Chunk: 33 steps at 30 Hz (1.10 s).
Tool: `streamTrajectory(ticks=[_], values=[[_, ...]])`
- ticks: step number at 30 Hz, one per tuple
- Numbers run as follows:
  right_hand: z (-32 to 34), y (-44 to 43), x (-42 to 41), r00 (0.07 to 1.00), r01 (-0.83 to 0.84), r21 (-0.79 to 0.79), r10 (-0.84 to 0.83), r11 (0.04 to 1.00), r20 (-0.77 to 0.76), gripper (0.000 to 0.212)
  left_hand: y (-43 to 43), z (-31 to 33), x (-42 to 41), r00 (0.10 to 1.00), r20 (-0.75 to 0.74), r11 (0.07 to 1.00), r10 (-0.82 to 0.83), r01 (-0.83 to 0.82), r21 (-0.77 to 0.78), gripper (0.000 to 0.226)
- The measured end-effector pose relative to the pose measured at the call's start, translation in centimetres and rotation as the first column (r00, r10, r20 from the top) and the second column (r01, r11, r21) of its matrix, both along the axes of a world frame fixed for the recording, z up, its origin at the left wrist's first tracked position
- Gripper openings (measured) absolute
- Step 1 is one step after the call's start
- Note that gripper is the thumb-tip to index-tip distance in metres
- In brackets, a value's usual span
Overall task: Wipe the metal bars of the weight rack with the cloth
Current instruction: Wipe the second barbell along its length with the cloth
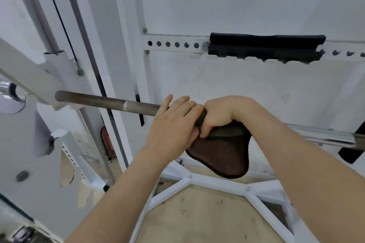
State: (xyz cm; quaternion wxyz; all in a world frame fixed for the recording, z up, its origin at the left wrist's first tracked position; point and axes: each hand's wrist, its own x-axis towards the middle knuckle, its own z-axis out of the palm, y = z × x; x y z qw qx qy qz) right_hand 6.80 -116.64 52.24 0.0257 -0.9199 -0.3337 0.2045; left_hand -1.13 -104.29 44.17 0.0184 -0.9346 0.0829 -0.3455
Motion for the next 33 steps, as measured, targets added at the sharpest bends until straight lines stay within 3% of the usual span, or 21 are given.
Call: streamTrajectory(ticks=[2,3,6,9,13,16,20,22,24,26,29,33], values=[[0.4,1.8,0.2,0.991,0.009,-0.004,-0.009,1.000,-0.134,0.026,1.9,0.3,0.0,1.000,-0.013,1.000,-0.016,0.016,0.005,0.040],[0.2,2.9,0.0,0.992,0.007,0.006,-0.006,1.000,-0.129,0.023,3.2,0.3,-0.2,1.000,-0.008,1.000,-0.022,0.022,0.000,0.041],[-0.8,7.9,-1.5,0.989,0.012,0.049,-0.019,0.999,0.148,0.021,7.7,-0.2,-0.9,1.000,0.029,0.998,0.004,-0.002,-0.068,0.040],[-2.2,13.0,-3.9,0.876,-0.011,0.111,-0.044,0.994,0.480,0.019,11.8,-0.7,-1.6,0.998,0.035,0.988,0.057,-0.051,-0.147,0.033],[-3.1,17.8,-5.1,0.786,-0.049,0.138,-0.047,0.989,0.616,0.023,16.1,-1.0,-2.5,0.988,0.067,0.981,0.136,-0.124,-0.152,0.035],[-2.7,20.9,-4.8,0.839,-0.109,0.147,0.012,0.983,0.544,0.025,18.6,-0.7,-3.0,0.978,0.080,0.972,0.194,-0.180,-0.154,0.037],[-1.0,24.4,-4.0,0.969,-0.142,0.059,0.127,0.988,0.210,0.018,20.6,0.0,-3.9,0.949,-0.001,0.939,0.315,-0.312,-0.142,0.045],[-0.1,25.7,-3.6,0.993,-0.116,0.025,0.116,0.993,0.026,0.019,21.5,0.2,-4.6,0.920,-0.058,0.909,0.387,-0.391,-0.143,0.055],[-0.3,27.7,-3.7,0.994,-0.110,0.042,0.110,0.993,0.006,0.018,22.5,0.2,-5.2,0.907,-0.085,0.881,0.413,-0.421,-0.215,0.064],[-1.4,30.3,-4.9,0.968,-0.144,0.133,0.111,0.981,0.225,0.015,23.6,0.3,-6.1,0.917,-0.074,0.835,0.391,-0.388,-0.390,0.069],[-3.0,33.5,-7.6,0.787,-0.221,0.257,0.016,0.941,0.617,0.020,25.0,0.4,-7.6,0.912,-0.030,0.769,0.408,-0.361,-0.527,0.068],[-3.2,34.2,-7.4,0.732,-0.269,0.180,0.079,0.946,0.676,0.025,24.4,0.6,-8.3,0.934,-0.057,0.797,0.354,-0.332,-0.504,0.079]])
